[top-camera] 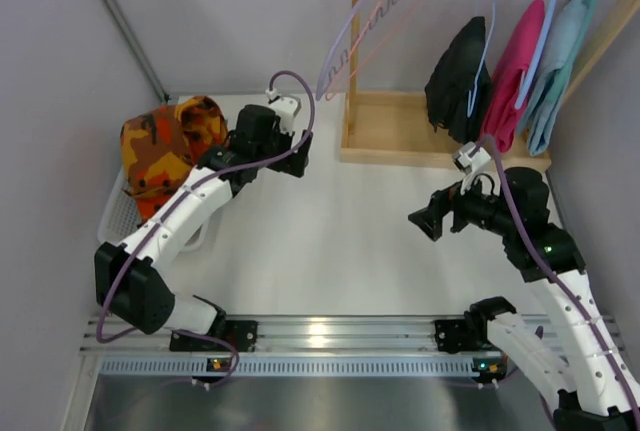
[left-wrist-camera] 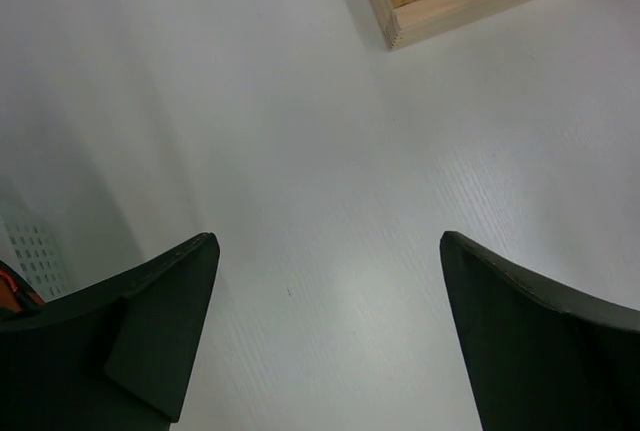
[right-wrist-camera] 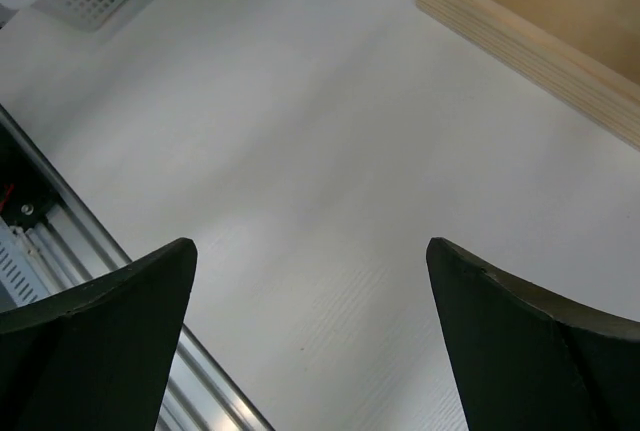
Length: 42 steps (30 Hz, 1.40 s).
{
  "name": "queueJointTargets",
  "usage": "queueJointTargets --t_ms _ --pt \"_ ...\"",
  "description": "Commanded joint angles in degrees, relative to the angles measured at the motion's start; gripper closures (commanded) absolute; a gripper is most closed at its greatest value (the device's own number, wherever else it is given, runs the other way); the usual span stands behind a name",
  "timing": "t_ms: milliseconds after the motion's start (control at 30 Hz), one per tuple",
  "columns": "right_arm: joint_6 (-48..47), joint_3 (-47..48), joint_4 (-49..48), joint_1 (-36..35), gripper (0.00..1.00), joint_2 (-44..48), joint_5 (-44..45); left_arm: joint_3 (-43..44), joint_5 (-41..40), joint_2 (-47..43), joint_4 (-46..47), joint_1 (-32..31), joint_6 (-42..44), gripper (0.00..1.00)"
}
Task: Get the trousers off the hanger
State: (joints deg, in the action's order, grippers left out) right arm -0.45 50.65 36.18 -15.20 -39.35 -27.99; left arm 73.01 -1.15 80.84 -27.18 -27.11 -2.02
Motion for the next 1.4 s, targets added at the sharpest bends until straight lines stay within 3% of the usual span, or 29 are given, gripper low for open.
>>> queueJointTargets --t_ms 0,133,333,467,633,900,1100,1167,1367 --pt "0.1 4.1 0.6 0.2 0.01 0.1 -4.8 2.5 -1.0 -3.1 -0.2 0.7 -0.8 0.02" --pt "2.0 7.5 1.3 0.2 0.01 -1.4 -8.5 3.4 -0.8 -4.1 -0.2 4.3 -3.9 0.02" --pt "3.4 17.5 0.8 -0.6 0.01 -5.6 -7.3 3.4 -0.8 -9.5 -0.2 7.4 -7.4 0.02" --pt "8.8 25.8 -3.8 -0.5 0.0 -9.9 -5.0 3.5 5.9 -10.7 -1.5 10.5 -10.0 0.02" --pt "14.0 37.0 -8.1 -0.6 0.01 -14.6 4.1 4.1 11.2 -11.9 -1.6 11.8 -10.5 0.02" --pt "20.1 57.7 -5.2 1.7 0.01 -28.0 19.4 7.6 14.4 -12.6 -1.4 11.8 -11.7 0.02" --pt "29.2 73.3 0.2 13.2 0.01 -40.0 10.7 9.3 13.0 -13.4 -1.0 11.7 -10.5 0.02" --pt "30.9 74.8 0.6 18.1 0.0 -42.8 8.0 10.0 12.7 -13.6 -0.9 11.7 -10.0 0.02" --pt "32.5 76.3 0.3 21.3 0.04 -46.4 7.8 9.9 11.6 -14.0 -0.8 11.6 -10.0 0.02"
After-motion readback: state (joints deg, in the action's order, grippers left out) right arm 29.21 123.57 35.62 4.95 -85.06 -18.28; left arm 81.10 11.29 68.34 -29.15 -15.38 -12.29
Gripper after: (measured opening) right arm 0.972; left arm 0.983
